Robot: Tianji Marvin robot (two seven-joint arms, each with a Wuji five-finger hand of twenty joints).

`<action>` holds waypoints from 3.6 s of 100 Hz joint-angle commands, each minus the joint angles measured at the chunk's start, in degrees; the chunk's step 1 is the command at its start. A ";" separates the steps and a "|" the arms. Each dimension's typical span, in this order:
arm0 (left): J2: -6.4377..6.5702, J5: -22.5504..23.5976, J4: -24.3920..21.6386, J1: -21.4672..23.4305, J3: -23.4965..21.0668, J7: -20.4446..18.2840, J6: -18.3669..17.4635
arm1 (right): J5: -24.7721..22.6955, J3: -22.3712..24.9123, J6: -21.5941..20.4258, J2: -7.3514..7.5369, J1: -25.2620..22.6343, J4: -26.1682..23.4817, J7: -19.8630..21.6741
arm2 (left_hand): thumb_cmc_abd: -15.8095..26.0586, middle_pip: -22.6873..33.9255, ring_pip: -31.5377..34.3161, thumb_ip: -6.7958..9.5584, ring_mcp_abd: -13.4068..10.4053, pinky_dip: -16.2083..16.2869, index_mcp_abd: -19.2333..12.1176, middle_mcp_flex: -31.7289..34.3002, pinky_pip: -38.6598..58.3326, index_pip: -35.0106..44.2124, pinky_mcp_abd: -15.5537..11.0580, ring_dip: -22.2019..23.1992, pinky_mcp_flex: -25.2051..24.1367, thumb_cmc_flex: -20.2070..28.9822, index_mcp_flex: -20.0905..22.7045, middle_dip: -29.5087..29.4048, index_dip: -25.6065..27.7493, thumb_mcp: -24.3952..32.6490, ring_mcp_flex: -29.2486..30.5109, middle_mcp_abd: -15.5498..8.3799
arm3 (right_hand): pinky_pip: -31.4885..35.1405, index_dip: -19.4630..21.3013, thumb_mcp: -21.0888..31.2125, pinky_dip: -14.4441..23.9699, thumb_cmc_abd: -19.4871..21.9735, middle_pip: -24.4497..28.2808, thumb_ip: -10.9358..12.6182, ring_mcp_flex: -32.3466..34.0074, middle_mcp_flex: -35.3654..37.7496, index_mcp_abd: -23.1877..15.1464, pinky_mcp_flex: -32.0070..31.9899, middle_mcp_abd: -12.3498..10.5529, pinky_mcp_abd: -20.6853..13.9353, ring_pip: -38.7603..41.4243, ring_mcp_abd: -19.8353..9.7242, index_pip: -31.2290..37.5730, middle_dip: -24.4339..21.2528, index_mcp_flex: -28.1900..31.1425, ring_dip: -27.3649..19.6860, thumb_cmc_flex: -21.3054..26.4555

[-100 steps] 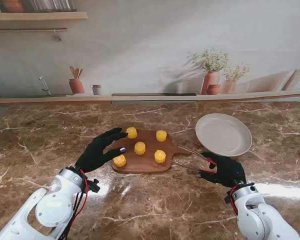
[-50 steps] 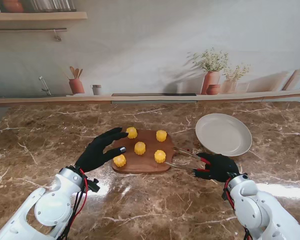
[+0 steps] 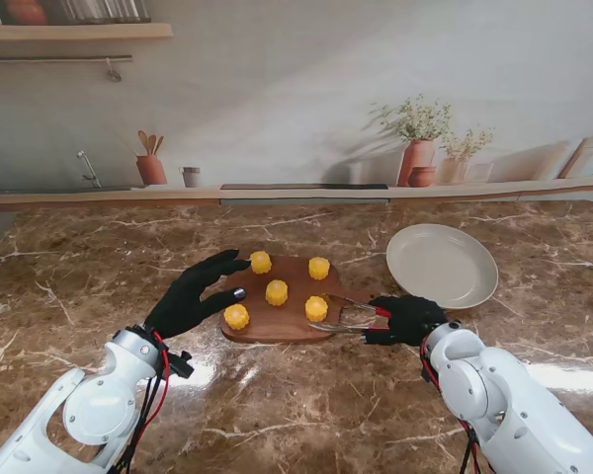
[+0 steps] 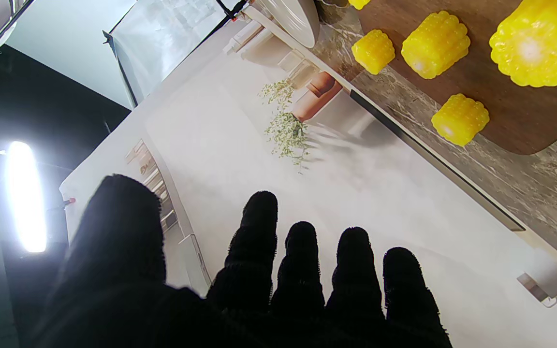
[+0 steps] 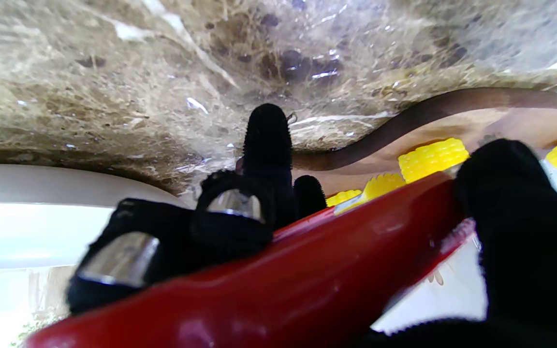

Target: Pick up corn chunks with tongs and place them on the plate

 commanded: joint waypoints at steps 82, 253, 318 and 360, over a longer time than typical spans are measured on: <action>-0.03 -0.79 -0.98 1.97 -0.95 0.28 0.67 | -4.36 -1.63 5.41 -0.10 -0.62 -1.35 0.33 | 3.23 -1.45 -1.50 1.06 -0.18 1.20 -2.28 0.76 -2.85 1.10 0.75 -0.64 -0.76 1.08 1.92 -0.40 1.58 -2.39 -1.99 0.01 | 19.67 2.48 5.96 4.88 12.54 3.21 -2.13 4.21 11.96 -8.18 3.70 2.63 -3.48 9.53 -2.42 6.39 6.04 12.90 3.64 12.46; 0.72 -0.77 -1.11 -0.51 -0.42 -3.63 2.64 | -9.32 4.22 6.72 0.25 7.37 1.90 2.98 | 3.17 -1.70 -1.65 1.09 -0.43 1.90 -2.42 0.46 -3.64 0.76 0.64 -0.60 -0.84 0.91 1.28 -0.24 1.80 -2.40 -2.31 -0.12 | 20.07 2.95 2.00 6.96 8.96 8.92 3.00 4.55 6.03 4.90 4.72 -1.50 -13.42 11.51 -12.70 0.19 10.88 3.69 6.89 -0.92; 0.72 -0.66 -1.72 0.34 -1.03 -3.55 2.98 | -3.14 -11.11 11.65 0.46 20.98 11.47 7.95 | 3.15 -1.74 -1.67 1.09 -0.43 1.95 -2.34 0.52 -3.84 0.77 0.65 -0.61 -0.83 1.04 1.39 -0.24 1.85 -2.40 -2.35 -0.02 | 19.43 2.95 -1.67 6.84 8.63 10.46 3.93 4.62 1.28 7.78 4.67 -2.85 -13.89 10.84 -14.17 -2.08 12.72 -2.38 7.02 -2.56; 0.70 -0.53 -2.21 1.04 -1.43 -3.46 3.54 | -0.46 -16.59 12.83 0.36 25.10 14.58 8.89 | 3.26 -1.69 -1.63 1.07 -0.48 2.00 -2.61 0.57 -3.95 0.93 0.73 -0.61 -0.81 0.86 1.71 -0.23 1.91 -2.45 -2.29 -0.14 | 18.42 2.97 -0.14 6.58 2.86 11.40 4.28 4.68 -1.68 8.16 4.63 -4.10 -15.00 10.26 -15.38 -3.09 13.36 -5.90 6.79 -3.56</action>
